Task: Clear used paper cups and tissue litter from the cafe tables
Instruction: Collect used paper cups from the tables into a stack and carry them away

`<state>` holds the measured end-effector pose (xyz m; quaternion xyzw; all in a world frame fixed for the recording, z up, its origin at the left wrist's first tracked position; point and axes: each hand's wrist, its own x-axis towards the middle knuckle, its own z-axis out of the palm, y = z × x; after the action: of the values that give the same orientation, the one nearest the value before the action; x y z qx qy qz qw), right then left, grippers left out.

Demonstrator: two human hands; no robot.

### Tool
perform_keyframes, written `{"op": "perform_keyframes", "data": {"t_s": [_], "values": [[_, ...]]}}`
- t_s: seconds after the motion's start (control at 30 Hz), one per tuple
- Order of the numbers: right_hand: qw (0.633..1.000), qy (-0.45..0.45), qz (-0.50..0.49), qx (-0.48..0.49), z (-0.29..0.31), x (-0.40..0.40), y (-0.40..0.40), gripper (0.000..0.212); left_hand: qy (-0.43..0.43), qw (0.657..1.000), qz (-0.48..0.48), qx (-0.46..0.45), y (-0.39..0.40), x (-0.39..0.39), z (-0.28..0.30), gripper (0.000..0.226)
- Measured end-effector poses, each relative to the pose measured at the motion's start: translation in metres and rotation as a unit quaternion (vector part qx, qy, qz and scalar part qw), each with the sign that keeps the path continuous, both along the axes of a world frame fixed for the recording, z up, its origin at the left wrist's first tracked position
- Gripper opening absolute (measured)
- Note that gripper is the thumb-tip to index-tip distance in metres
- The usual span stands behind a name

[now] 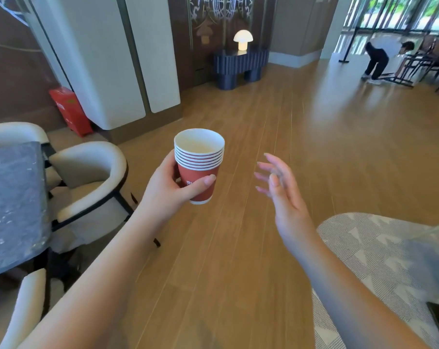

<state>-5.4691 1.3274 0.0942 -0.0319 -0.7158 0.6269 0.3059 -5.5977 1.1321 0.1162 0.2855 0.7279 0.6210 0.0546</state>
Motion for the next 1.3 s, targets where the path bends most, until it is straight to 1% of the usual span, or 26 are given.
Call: {"op": "perform_keyframes", "data": {"t_s": [0.13,0.33,0.4,0.53,0.6,0.7,0.83,1.03,1.13,1.2,1.3], "values": [[1.000,-0.004,-0.008,-0.021,-0.009,-0.054,0.035,0.041,-0.004,1.000,-0.007,-0.006,0.038,-0.053,-0.003,0.091],[0.999,-0.020,-0.003,-0.029,-0.034,-0.140,0.101,0.040,-0.020,1.000,-0.014,-0.019,0.111,-0.134,-0.017,0.075],[0.999,-0.021,0.001,-0.030,-0.039,-0.171,0.131,0.040,-0.018,1.000,-0.011,-0.014,0.144,-0.164,-0.020,0.076],[0.998,-0.033,0.008,-0.051,-0.033,-0.232,0.196,0.038,-0.029,0.999,-0.005,-0.013,0.210,-0.221,-0.019,0.078],[0.998,-0.029,0.017,-0.045,-0.026,-0.263,0.226,0.039,-0.033,0.999,0.008,-0.015,0.236,-0.248,-0.014,0.080],[0.998,-0.031,0.044,-0.033,-0.016,-0.311,0.263,0.042,-0.031,0.999,0.028,-0.002,0.267,-0.289,-0.009,0.074],[0.998,-0.013,0.049,-0.024,-0.012,-0.374,0.297,0.043,-0.019,0.998,0.054,0.005,0.298,-0.342,0.002,0.070],[0.997,-0.019,0.072,-0.011,-0.016,-0.478,0.329,0.044,-0.013,0.997,0.080,0.009,0.324,-0.438,0.000,0.081],[0.997,-0.018,0.075,0.000,-0.016,-0.540,0.340,0.041,-0.012,0.996,0.090,0.013,0.331,-0.495,-0.006,0.074],[0.997,-0.022,0.076,0.012,-0.013,-0.583,0.344,0.046,-0.011,0.995,0.095,0.017,0.334,-0.537,-0.009,0.072],[0.997,-0.024,0.072,0.016,-0.006,-0.644,0.354,0.050,-0.014,0.995,0.096,0.019,0.345,-0.595,-0.007,0.078]]}}
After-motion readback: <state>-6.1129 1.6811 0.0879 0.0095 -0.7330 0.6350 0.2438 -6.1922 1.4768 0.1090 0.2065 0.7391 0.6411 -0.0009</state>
